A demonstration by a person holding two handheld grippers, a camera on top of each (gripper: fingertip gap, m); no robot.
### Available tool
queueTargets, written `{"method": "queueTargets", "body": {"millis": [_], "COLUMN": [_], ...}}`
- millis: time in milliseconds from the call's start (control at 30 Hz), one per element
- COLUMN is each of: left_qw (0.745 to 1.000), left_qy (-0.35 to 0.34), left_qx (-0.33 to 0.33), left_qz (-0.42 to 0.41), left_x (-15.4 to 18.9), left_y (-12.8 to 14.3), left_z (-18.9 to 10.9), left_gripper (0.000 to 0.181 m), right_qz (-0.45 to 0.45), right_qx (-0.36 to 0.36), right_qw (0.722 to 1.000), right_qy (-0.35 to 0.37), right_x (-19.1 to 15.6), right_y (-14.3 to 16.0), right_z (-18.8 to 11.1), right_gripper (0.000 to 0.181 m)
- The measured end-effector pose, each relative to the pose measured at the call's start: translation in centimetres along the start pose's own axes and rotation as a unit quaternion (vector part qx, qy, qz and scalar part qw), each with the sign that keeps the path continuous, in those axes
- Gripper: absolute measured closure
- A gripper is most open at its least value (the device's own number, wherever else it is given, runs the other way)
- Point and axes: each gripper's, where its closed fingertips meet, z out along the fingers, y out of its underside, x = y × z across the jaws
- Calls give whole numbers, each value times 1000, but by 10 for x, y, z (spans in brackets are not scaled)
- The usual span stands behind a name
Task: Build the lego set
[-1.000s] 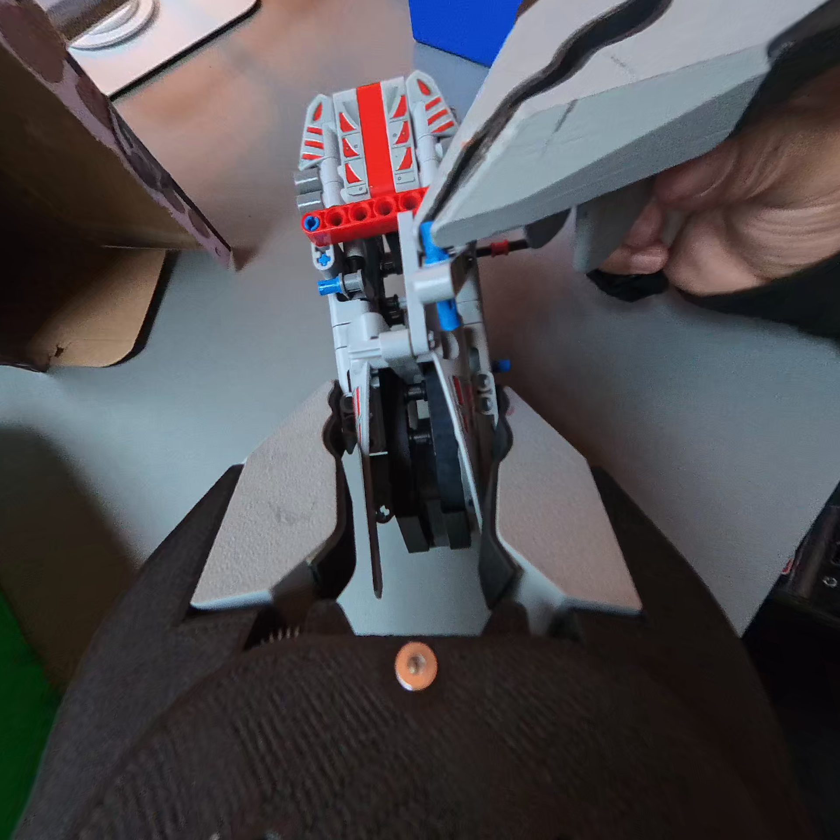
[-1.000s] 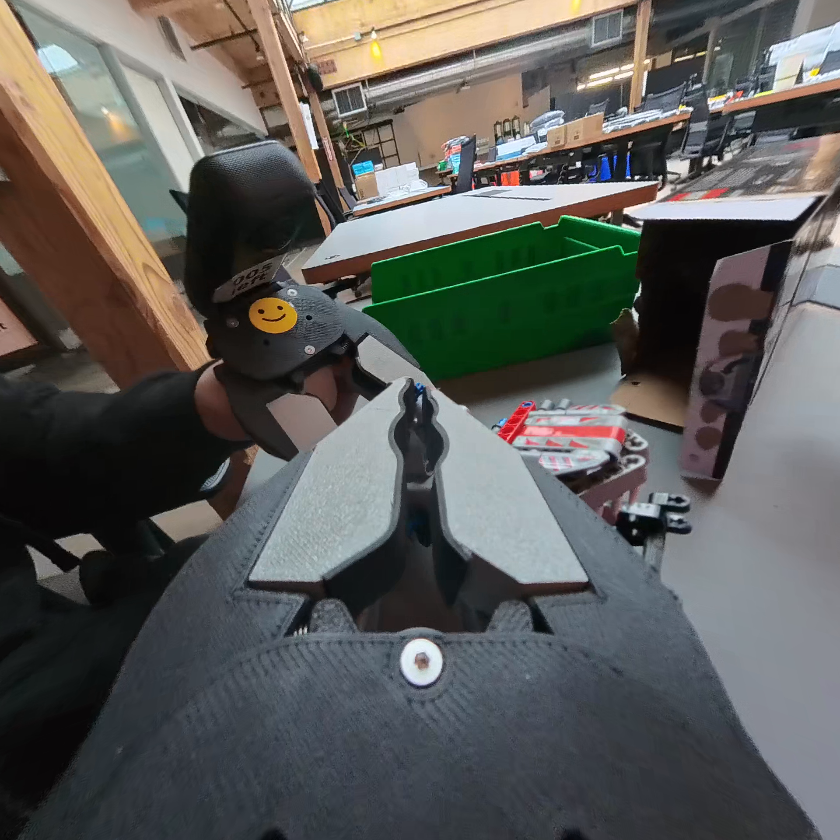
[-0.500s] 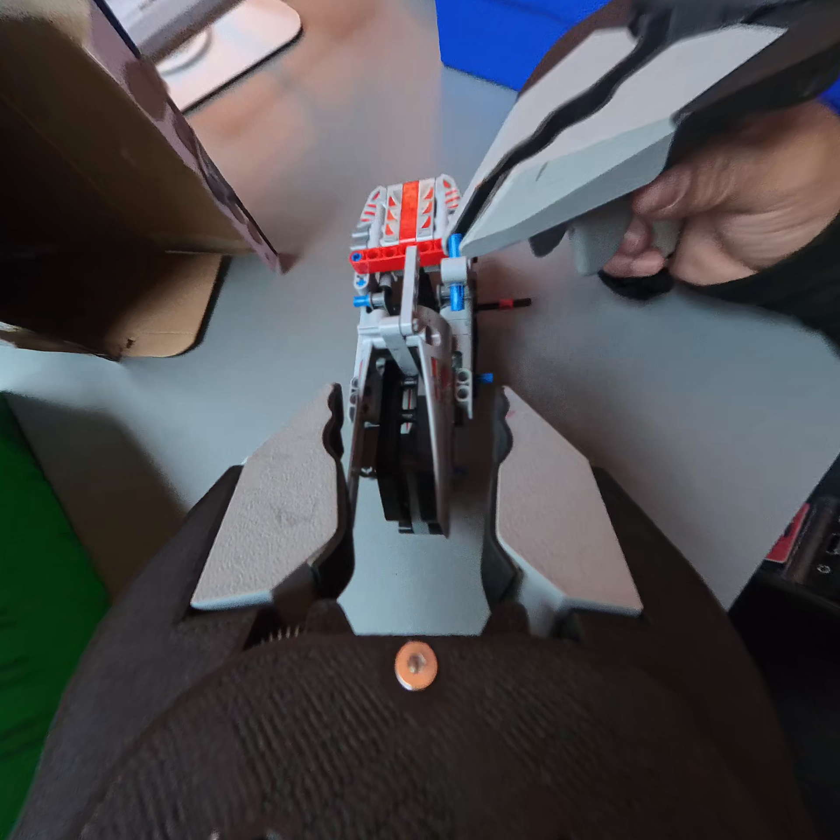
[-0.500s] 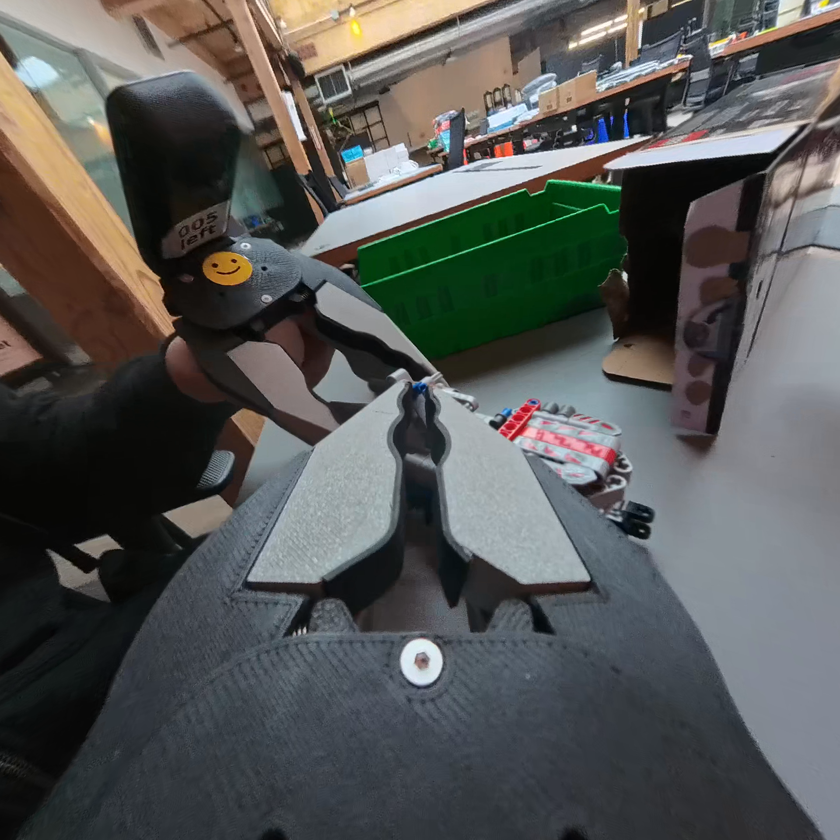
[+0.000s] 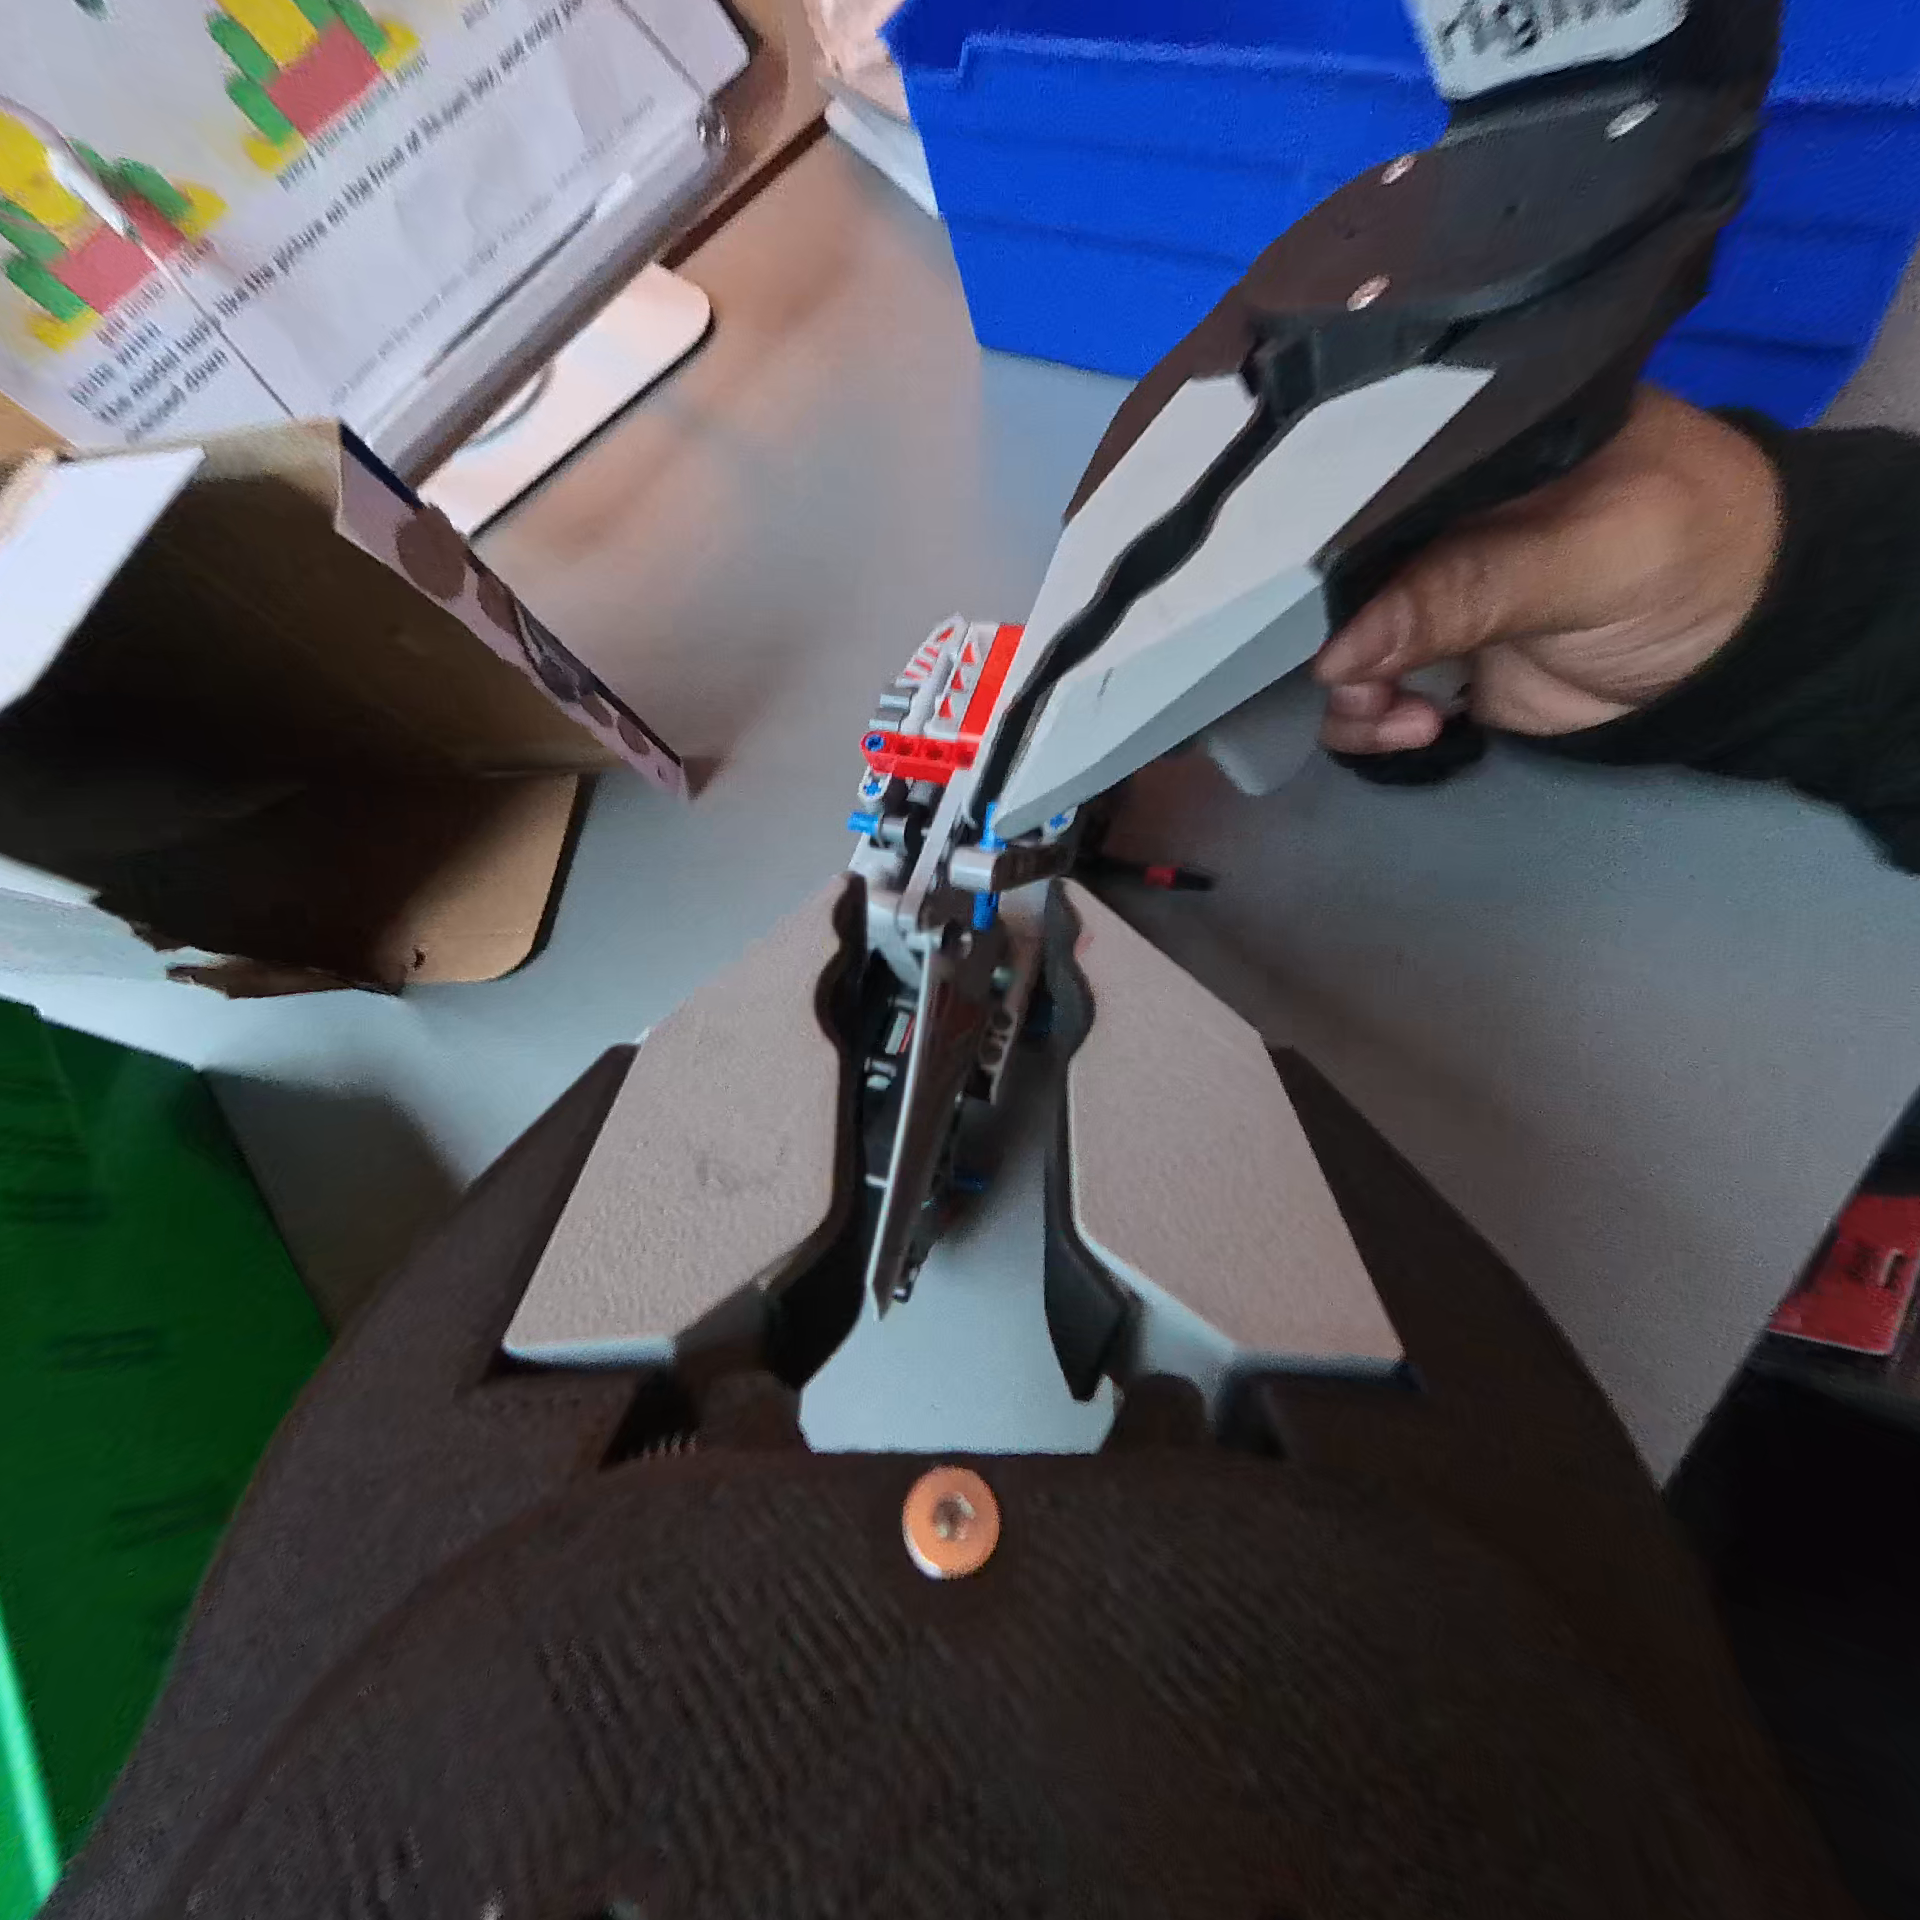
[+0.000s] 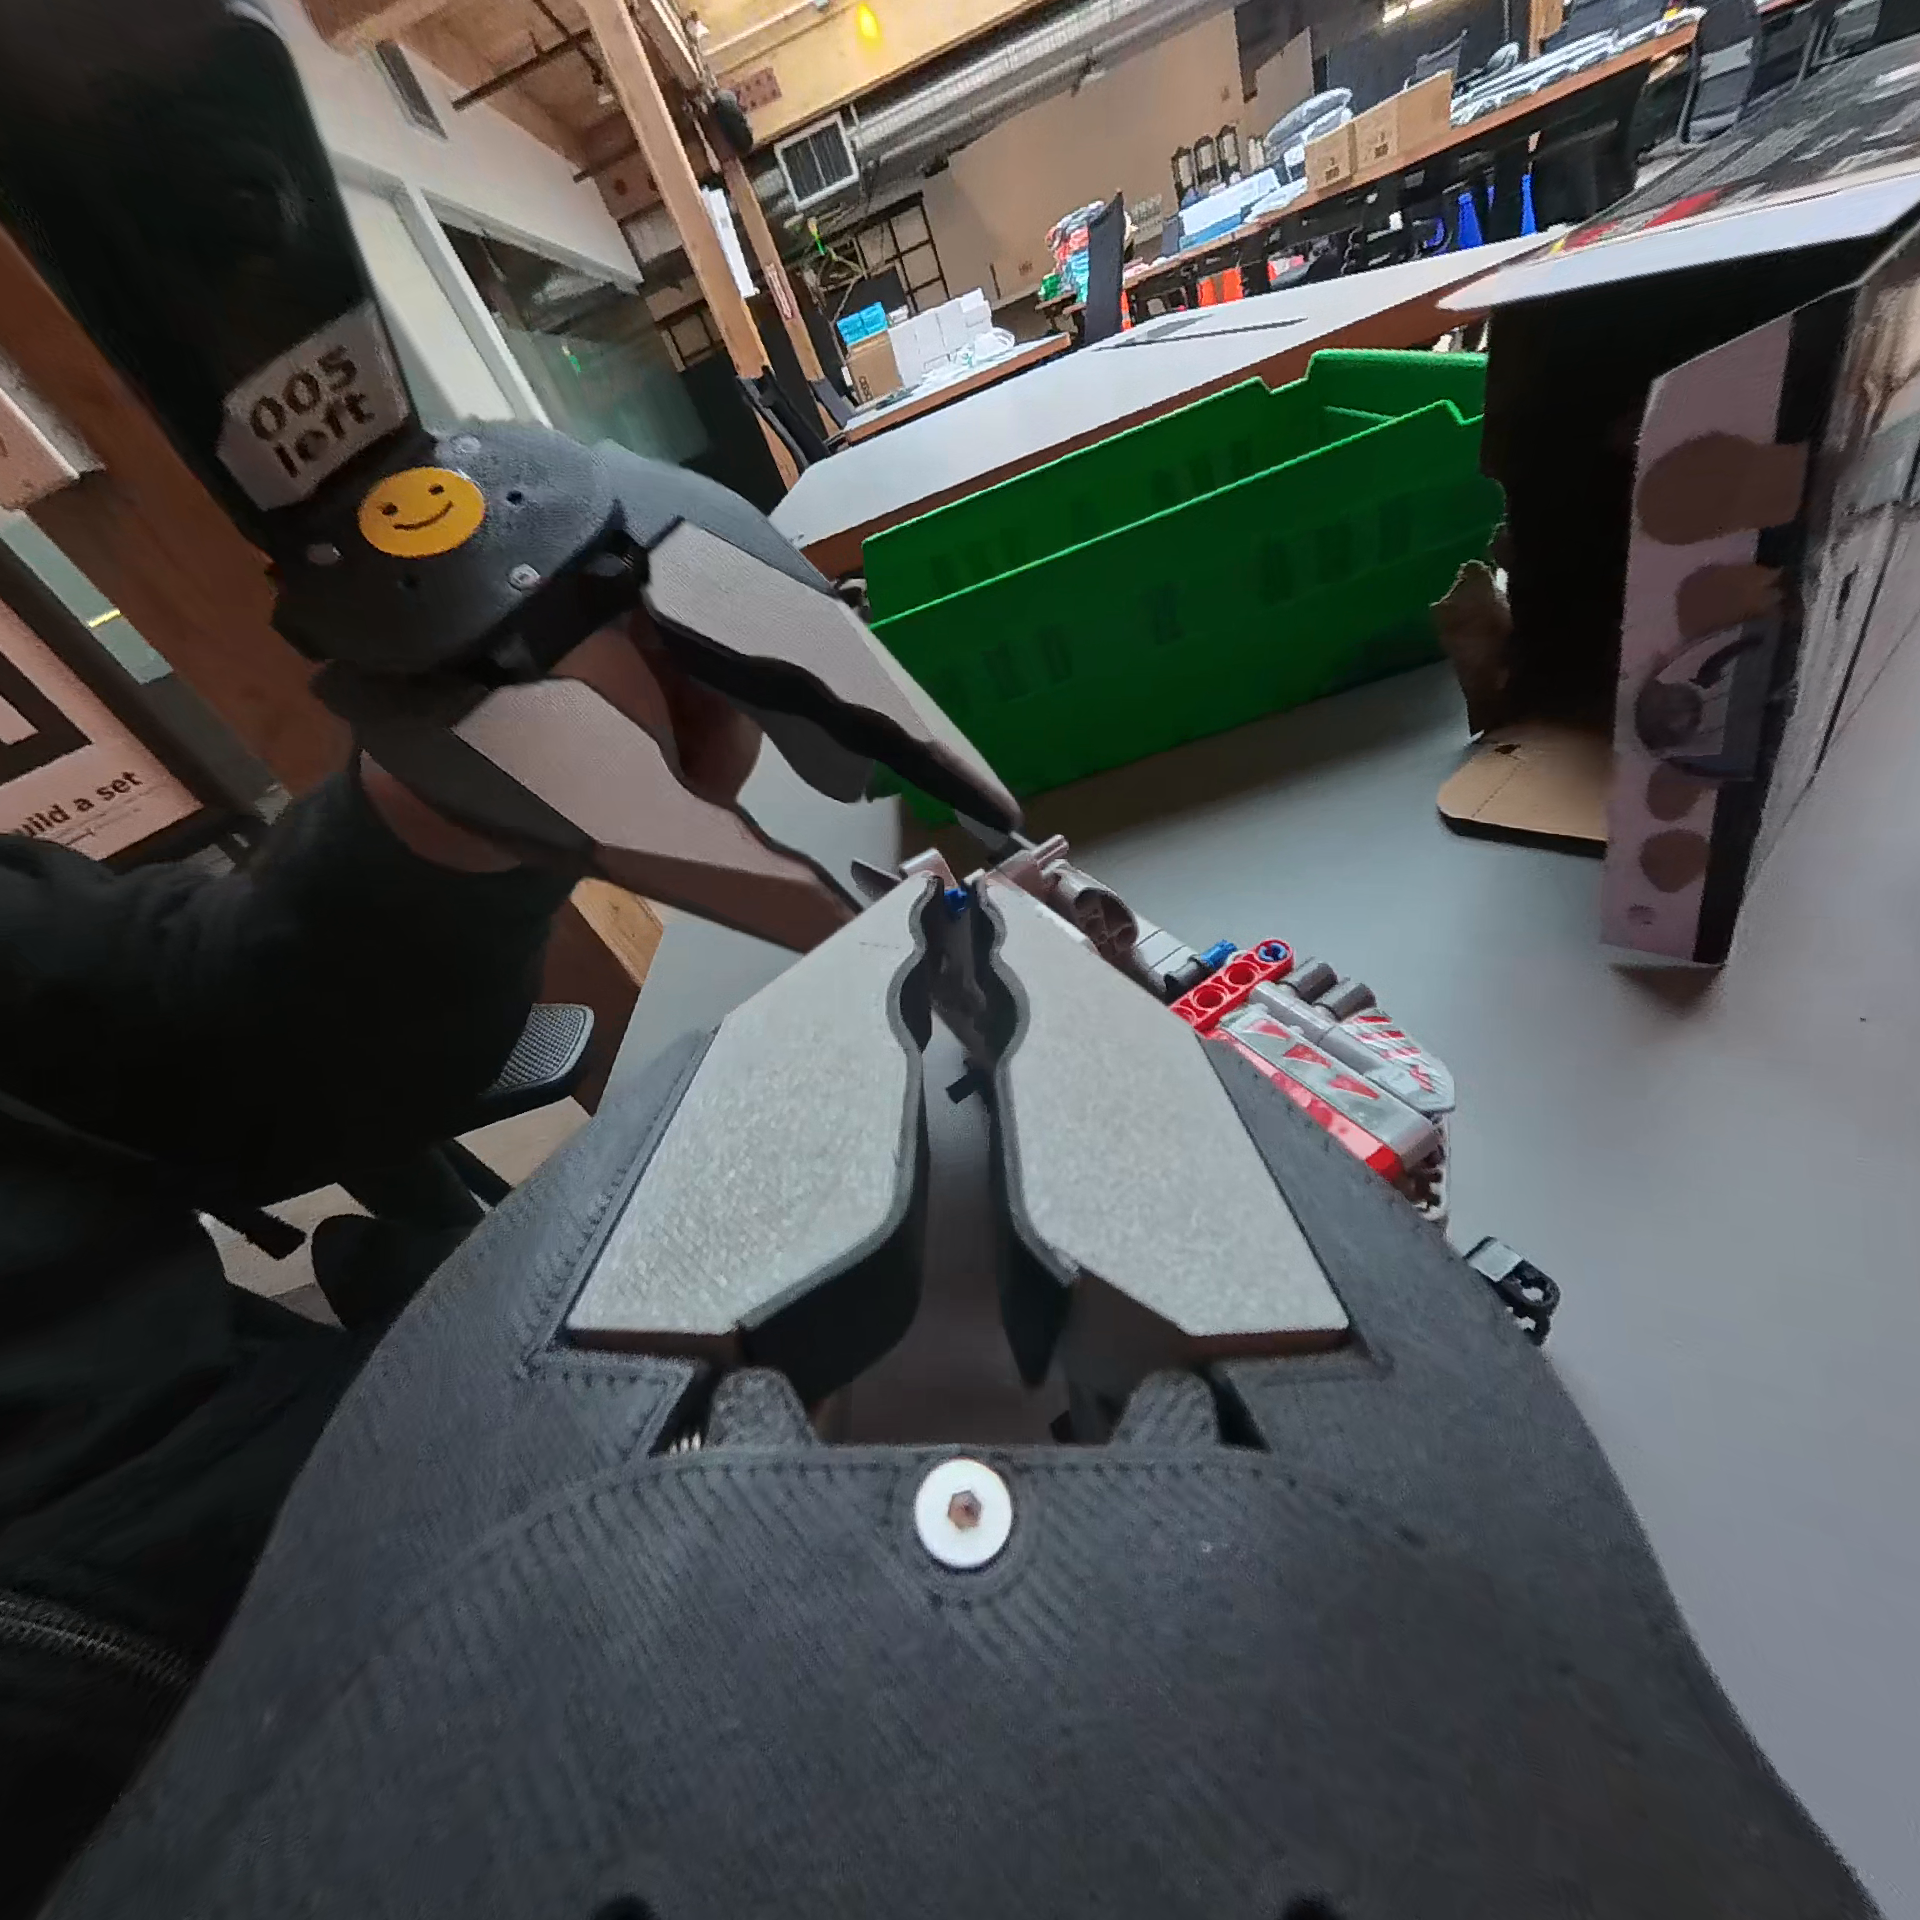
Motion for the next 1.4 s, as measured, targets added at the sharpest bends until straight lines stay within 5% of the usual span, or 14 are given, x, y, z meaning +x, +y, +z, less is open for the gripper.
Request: {"method": "queueTargets", "body": {"millis": [200, 400, 567, 767, 1000, 1133, 1300, 1400], "left_qw": [996, 992, 986, 971, 938, 924, 916, 913], "left_qy": [54, 84, 101, 132, 188, 201, 213, 166], "left_qx": [-64, -83, -105, -131, -137, -155, -178, -196], "left_qz": [19, 45, 79, 153, 258, 286, 289, 318], "left_x": [13, 11, 11, 13, 25, 27, 33, 29], "left_y": [4, 1, 3, 6, 13, 18, 24, 26], "left_z": [9, 14, 11, 7, -6, -12, -19, -19], "left_gripper": [141, 167, 168, 168, 169, 170, 153, 157], "right_qz": [1, -20, -94, -299, -285, -225, -229, -234], "right_qx": [-4, 3, -37, -201, -239, -252, -245, -242], "right_qw": [1000, 1000, 995, 911, 919, 940, 941, 940], "right_qy": [-11, -15, 26, 202, 129, 53, 54, 59], "right_x": [-3, -8, -7, 31, 26, 14, 11, 11], "right_y": [1, -6, -6, 34, 46, 58, 58, 58], "right_z": [0, -7, -21, -23, -7, 0, 1, 3], "right_gripper": [181, 177, 160, 127, 99, 113, 113, 113]}}
